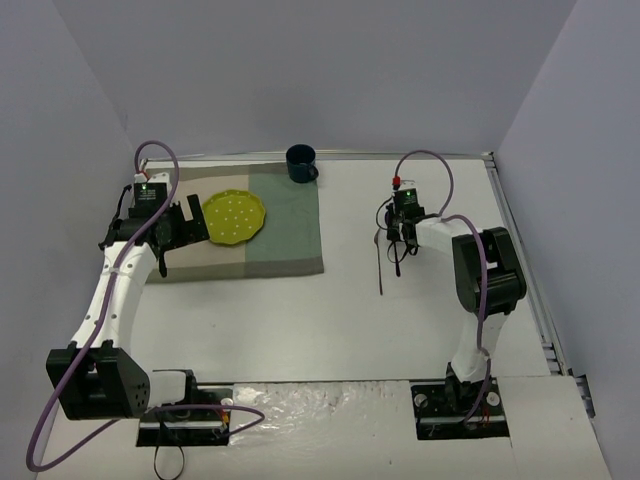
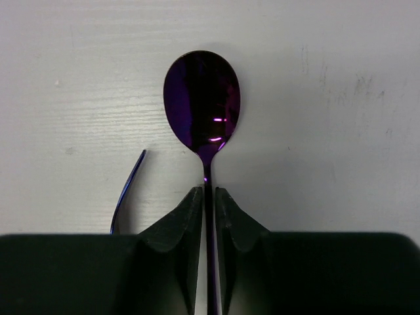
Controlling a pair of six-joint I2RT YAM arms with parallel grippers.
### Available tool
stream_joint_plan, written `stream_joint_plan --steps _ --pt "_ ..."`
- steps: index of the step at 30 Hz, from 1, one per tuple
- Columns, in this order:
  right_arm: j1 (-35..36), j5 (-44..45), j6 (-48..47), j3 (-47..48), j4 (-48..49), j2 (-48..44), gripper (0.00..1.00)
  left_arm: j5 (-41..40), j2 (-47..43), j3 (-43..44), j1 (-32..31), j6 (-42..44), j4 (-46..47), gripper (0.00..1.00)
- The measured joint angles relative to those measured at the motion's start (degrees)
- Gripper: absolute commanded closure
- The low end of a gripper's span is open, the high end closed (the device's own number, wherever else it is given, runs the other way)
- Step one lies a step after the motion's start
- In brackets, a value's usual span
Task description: Set the dinner table for one person
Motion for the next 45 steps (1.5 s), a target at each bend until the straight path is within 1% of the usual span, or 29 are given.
stream_joint_plan --steps 5,10,14,20,23,27,29,32,37,45 --pt "0.0 0.9 0.1 0.4 -0.9 0.0 1.0 0.0 0.0 0.0 0.0 0.0 0.0 0.03" --pt "1.8 3.8 -0.3 3.4 -6.7 -1.2 1.0 0.0 0.0 0.0 0.0 0.0 0.0 0.03" --pt "6.3 5.3 0.7 10.9 -10.1 -3.6 1.0 0.0 0.0 0.0 0.0 0.0 0.0 0.03" --pt "16.0 5.5 3.8 27.8 -14.0 -3.0 1.0 -0.7 0.0 0.0 0.0 0.0 -0.2 0.03" --pt "20.4 5.8 5.9 35.0 -15.4 0.1 1.0 -1.1 0.0 0.0 0.0 0.0 -0.4 0.03" --pt "24.7 6.1 9.0 42.4 -16.4 8.4 1.0 -1.3 0.0 0.0 0.0 0.0 -0.5 0.03" --pt "25.7 6.7 10.8 45.1 -18.8 12.6 1.0 -1.3 0.0 0.0 0.0 0.0 -0.6 0.03" --pt "26.3 7.2 12.9 49.2 -19.9 19.2 1.0 -1.3 0.0 0.0 0.0 0.0 -0.7 0.03" --pt "26.3 8.8 16.5 52.7 -22.0 26.1 1.0 -1.3 0.0 0.0 0.0 0.0 -0.9 0.03" --pt "26.3 10.3 19.8 54.7 -21.9 30.8 1.0 -1.3 0.0 0.0 0.0 0.0 -0.9 0.03"
